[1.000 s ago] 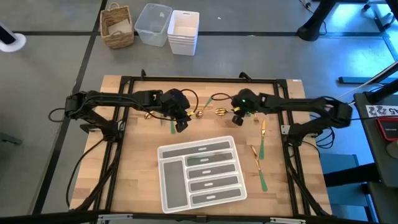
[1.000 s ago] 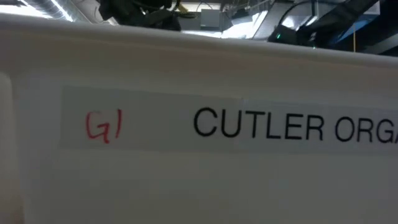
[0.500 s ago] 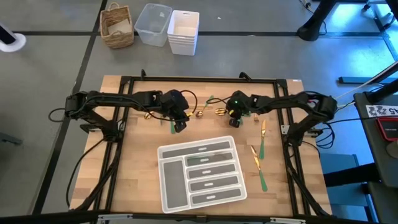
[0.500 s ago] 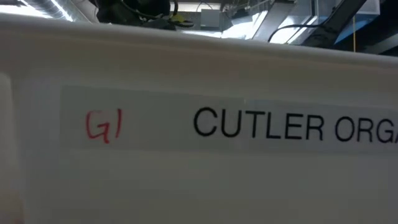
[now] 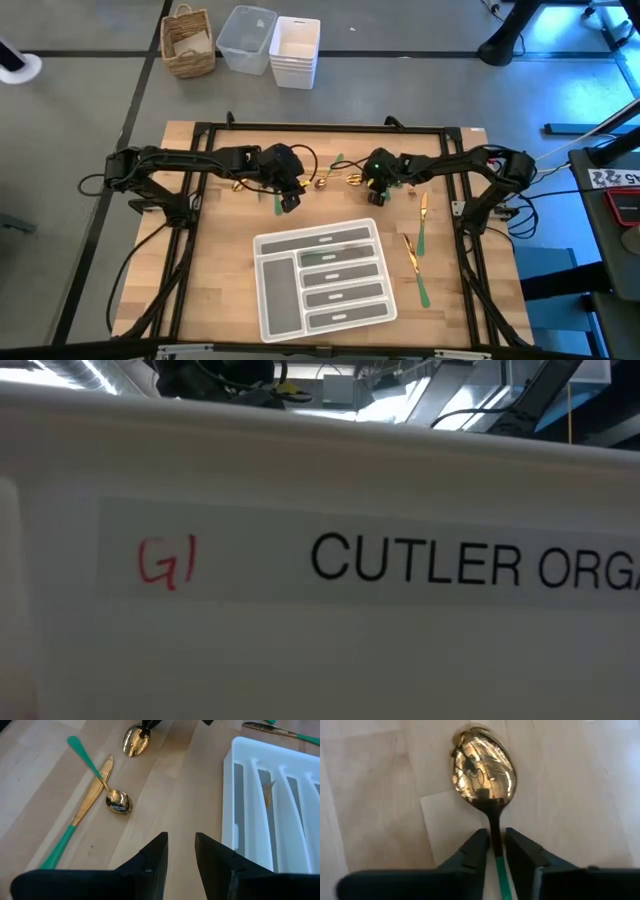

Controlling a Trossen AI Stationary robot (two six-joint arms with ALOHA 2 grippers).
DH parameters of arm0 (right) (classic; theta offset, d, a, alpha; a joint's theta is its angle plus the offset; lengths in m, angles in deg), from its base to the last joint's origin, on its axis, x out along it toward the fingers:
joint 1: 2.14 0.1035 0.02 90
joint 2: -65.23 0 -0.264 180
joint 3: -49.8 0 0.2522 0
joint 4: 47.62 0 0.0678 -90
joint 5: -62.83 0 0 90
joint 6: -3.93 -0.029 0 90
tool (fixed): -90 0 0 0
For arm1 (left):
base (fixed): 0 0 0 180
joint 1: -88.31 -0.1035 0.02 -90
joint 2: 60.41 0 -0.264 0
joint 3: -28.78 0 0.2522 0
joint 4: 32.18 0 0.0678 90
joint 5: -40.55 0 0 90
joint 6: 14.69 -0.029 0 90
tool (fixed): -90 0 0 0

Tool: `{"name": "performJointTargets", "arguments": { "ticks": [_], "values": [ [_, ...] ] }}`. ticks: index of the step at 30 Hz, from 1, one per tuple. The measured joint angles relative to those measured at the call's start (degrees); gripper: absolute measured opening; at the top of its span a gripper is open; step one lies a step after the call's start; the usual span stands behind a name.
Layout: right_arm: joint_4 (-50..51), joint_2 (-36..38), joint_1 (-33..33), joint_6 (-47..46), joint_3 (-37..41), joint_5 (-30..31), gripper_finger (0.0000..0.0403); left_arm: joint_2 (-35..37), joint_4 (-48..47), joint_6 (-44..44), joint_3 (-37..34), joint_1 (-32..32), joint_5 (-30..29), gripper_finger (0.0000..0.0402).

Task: Sort silverware
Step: Put the green spoon into the white silverware tray

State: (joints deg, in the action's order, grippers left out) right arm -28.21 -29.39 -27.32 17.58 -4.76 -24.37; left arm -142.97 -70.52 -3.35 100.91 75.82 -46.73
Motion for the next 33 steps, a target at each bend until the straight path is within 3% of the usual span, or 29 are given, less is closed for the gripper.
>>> {"name": "performJointTargets", "arguments": {
  "ticks": [4,17,26,33],
  "values": [
    [0.7,0.1,0.0,0.0,-0.7,-0.5,0.0013,0.0,0.0,0.0,0.0,0.0,0.0,0.009],
    [18.7,-0.3,0.1,-0.4,-14.9,-2.9,0.0012,-0.1,-0.1,-1.6,0.0,0.0,0.0,0.009],
    [29.2,-0.2,1.4,-15.1,-24.7,-17.7,0.0009,0.0,-5.3,-7.4,0.0,-0.7,0.0,0.009],
    [34.7,-0.1,9.4,-31.9,-29.8,-24.3,0.0007,0.1,-8.4,-12.5,0.0,-3.1,0.0,0.009]
  ]
}}
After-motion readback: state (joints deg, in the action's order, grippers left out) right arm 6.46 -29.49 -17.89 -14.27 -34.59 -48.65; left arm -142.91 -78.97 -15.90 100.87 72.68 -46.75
